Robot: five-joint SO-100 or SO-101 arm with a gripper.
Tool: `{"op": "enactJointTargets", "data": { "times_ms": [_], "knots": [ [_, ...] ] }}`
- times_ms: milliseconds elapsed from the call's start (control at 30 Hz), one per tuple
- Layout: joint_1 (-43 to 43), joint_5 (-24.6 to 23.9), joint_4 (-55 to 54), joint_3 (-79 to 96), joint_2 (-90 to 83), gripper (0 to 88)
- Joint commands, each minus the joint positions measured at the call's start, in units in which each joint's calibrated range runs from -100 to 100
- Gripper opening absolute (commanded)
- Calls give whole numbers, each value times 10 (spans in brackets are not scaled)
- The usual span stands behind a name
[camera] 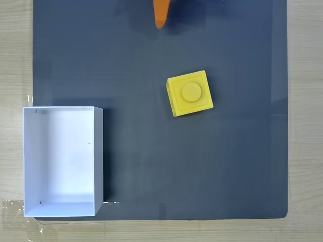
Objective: Grasp a yellow block and put it in the box
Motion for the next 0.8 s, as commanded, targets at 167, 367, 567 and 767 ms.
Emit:
{"op": "enactJointTargets", "data": {
  "times_ms": [167, 367, 567, 767],
  "knots": [
    [4, 2, 5, 2, -2, 43],
    [4, 2, 5, 2, -2, 43],
    [4, 1, 5, 1, -2, 43],
    [-1, 1, 0, -2, 5, 43]
  ]
}}
